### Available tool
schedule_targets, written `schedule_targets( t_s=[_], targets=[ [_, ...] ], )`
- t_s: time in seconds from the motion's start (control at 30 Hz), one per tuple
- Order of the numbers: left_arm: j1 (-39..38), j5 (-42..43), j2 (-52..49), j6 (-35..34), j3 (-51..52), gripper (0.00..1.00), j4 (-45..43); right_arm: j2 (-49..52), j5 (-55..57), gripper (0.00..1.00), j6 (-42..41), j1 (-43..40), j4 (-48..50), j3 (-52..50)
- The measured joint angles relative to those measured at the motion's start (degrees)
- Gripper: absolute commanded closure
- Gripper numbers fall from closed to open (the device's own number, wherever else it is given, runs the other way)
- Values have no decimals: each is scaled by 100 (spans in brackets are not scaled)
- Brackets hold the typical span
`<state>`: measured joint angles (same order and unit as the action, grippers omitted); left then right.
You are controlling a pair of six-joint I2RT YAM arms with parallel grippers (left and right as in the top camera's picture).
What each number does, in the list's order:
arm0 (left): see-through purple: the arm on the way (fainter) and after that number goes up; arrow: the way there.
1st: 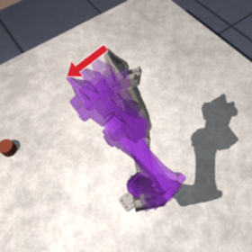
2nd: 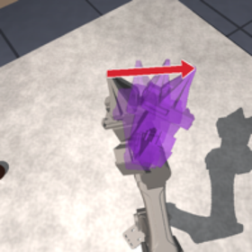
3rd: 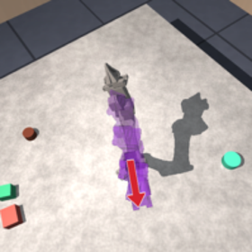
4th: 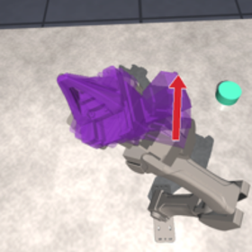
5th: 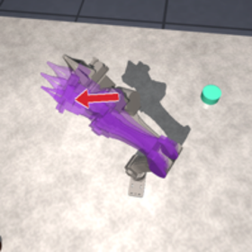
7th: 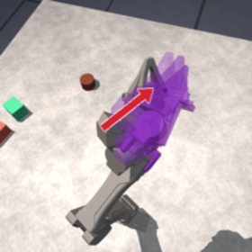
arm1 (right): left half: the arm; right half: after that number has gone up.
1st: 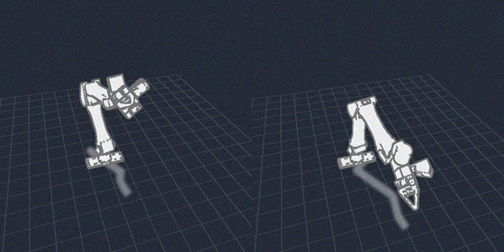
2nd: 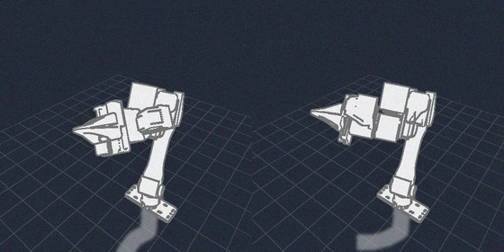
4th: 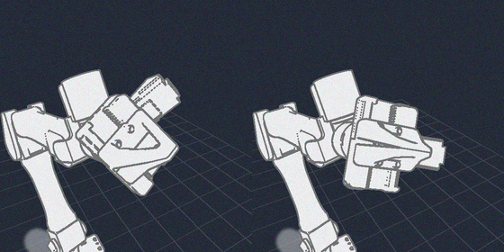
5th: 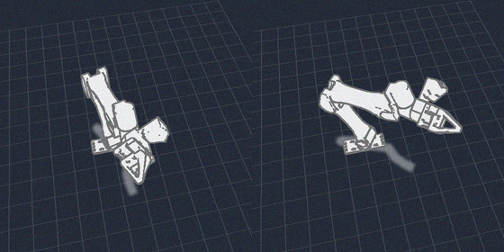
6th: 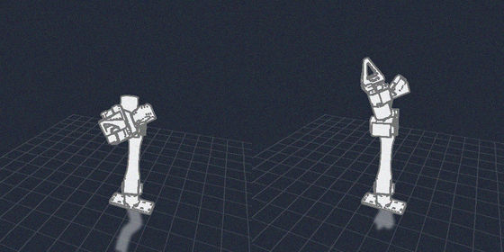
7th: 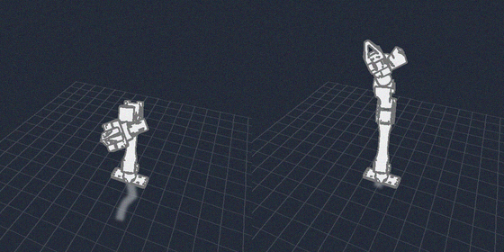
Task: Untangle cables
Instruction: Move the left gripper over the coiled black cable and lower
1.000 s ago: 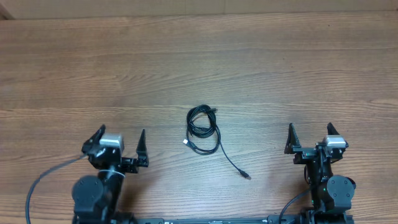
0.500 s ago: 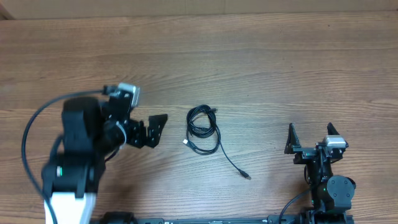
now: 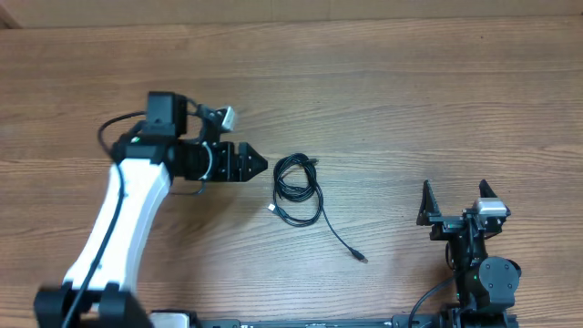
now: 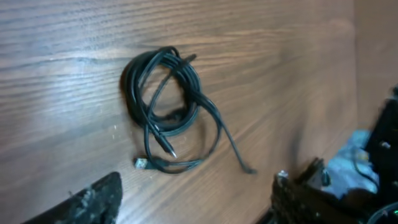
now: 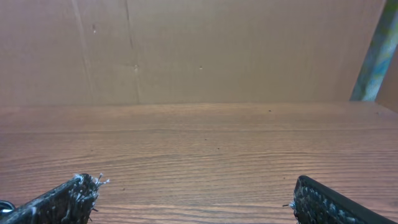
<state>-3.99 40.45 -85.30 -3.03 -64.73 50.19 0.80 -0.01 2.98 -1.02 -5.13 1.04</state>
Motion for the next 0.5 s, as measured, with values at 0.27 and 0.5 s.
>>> schedule_targets(
  t_s=[0.27, 0.5],
  targets=[
    [-1102, -1082, -938, -9, 0, 28, -573, 0, 2, 0, 2, -2, 0, 0],
    [-1976, -2555, -1377, -627, 0, 28, -973, 0, 2, 0, 4, 0, 2, 0]
  ],
)
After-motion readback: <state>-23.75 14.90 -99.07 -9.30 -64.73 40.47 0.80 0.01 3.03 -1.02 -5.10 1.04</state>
